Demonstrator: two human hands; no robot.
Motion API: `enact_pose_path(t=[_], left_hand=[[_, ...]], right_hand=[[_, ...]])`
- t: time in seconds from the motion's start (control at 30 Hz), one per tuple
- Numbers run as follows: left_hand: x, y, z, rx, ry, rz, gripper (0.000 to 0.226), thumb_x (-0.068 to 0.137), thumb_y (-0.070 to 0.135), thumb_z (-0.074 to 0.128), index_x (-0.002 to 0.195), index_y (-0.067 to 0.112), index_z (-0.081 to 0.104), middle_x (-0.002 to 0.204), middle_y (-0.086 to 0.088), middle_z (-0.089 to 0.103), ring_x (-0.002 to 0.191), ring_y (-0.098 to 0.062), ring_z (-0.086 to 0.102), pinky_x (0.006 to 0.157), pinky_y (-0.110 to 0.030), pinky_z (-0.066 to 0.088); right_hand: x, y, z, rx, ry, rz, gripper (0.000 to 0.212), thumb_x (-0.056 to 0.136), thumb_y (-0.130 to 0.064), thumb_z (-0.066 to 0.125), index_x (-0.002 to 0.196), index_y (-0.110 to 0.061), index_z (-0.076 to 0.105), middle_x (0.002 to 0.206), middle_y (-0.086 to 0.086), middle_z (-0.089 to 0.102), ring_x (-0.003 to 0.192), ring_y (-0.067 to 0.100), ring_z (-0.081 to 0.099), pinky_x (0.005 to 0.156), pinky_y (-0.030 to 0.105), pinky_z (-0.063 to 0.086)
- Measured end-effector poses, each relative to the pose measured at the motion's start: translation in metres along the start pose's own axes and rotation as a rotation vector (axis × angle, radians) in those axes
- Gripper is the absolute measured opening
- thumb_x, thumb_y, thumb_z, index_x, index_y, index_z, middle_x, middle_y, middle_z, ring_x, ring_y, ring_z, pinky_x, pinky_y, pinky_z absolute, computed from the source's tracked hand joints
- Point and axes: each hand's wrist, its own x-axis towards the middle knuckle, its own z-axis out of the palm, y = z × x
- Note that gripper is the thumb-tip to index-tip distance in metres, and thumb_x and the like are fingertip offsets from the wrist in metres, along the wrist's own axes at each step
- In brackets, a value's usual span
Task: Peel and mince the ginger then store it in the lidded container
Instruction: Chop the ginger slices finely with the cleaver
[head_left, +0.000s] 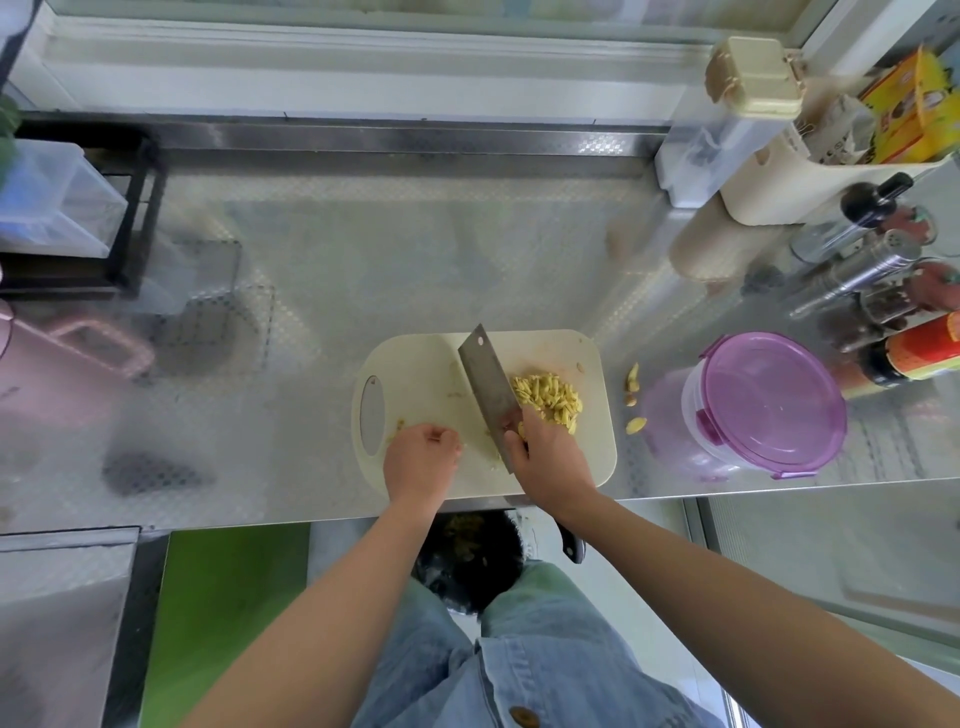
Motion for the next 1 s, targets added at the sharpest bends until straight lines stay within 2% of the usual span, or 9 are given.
enact_pose_path(t=[0.13,0.23,0.3,0.4,0.47,0.6,0.77,1.0], left_hand=[[0.000,0.002,0.001,0.044,0.018,0.011,0.020,0.085,0.024,0.056,0.071,0.021,0.070,0.069,0.004,0.070,0.071,-0.021,0.067,0.071,-0.039,0.055],[-0.001,0.004,0.002,0.086,0.038,0.015,0.020,0.088,0.024,0.054,0.076,0.019,0.070,0.074,0.002,0.070,0.074,-0.021,0.066,0.069,-0.032,0.051],[-0.001,0.004,0.001,0.110,0.040,0.021,0.017,0.087,0.024,0.056,0.080,0.019,0.070,0.077,0.001,0.070,0.075,-0.020,0.065,0.067,-0.031,0.048],[-0.001,0.005,0.000,0.151,0.025,0.054,0.010,0.087,0.027,0.061,0.089,0.021,0.069,0.084,0.005,0.070,0.081,-0.014,0.064,0.069,-0.028,0.048],[-0.001,0.007,0.002,0.172,0.010,0.073,0.005,0.087,0.027,0.063,0.087,0.023,0.066,0.084,0.007,0.068,0.081,-0.012,0.062,0.068,-0.026,0.046],[0.001,0.014,0.011,0.176,-0.016,0.059,0.006,0.084,0.029,0.065,0.082,0.025,0.068,0.079,0.007,0.069,0.079,-0.013,0.065,0.067,-0.028,0.049],[0.002,0.025,0.019,0.214,-0.024,0.084,0.007,0.084,0.026,0.067,0.077,0.028,0.065,0.077,0.012,0.065,0.078,-0.011,0.061,0.065,-0.024,0.041],[0.000,0.032,0.026,0.334,0.085,0.120,0.005,0.084,0.024,0.064,0.080,0.026,0.063,0.076,0.010,0.062,0.077,-0.016,0.060,0.063,-0.027,0.042]], right_hand=[[-0.001,-0.005,0.000,0.029,0.003,-0.042,0.015,0.101,-0.025,0.040,0.098,-0.011,0.043,0.071,0.007,0.054,0.063,0.027,0.051,0.054,0.033,0.037],[-0.003,-0.010,0.004,0.002,-0.022,-0.097,0.017,0.101,-0.024,0.040,0.105,-0.008,0.044,0.072,0.007,0.052,0.064,0.027,0.048,0.056,0.034,0.036],[-0.001,-0.008,0.002,0.024,0.011,-0.064,0.019,0.101,-0.025,0.040,0.107,-0.008,0.046,0.072,0.007,0.054,0.064,0.027,0.051,0.056,0.034,0.039],[0.002,0.000,-0.008,0.094,0.070,0.018,0.016,0.100,-0.024,0.041,0.099,-0.009,0.046,0.071,0.008,0.057,0.063,0.029,0.055,0.056,0.039,0.046],[0.002,0.005,-0.014,0.085,0.067,0.025,0.016,0.100,-0.023,0.041,0.096,-0.008,0.045,0.067,0.008,0.054,0.060,0.029,0.052,0.054,0.039,0.043],[0.000,0.005,-0.012,0.019,0.039,-0.003,0.018,0.101,-0.025,0.041,0.102,-0.008,0.044,0.067,0.006,0.051,0.059,0.027,0.048,0.051,0.032,0.034],[0.002,0.007,-0.007,-0.010,0.058,0.028,0.015,0.101,-0.025,0.039,0.099,-0.011,0.041,0.066,0.003,0.047,0.059,0.027,0.047,0.047,0.031,0.028],[0.002,0.009,-0.010,-0.020,0.048,-0.006,0.019,0.101,-0.026,0.040,0.105,-0.008,0.044,0.067,0.004,0.048,0.061,0.028,0.047,0.051,0.032,0.031]])
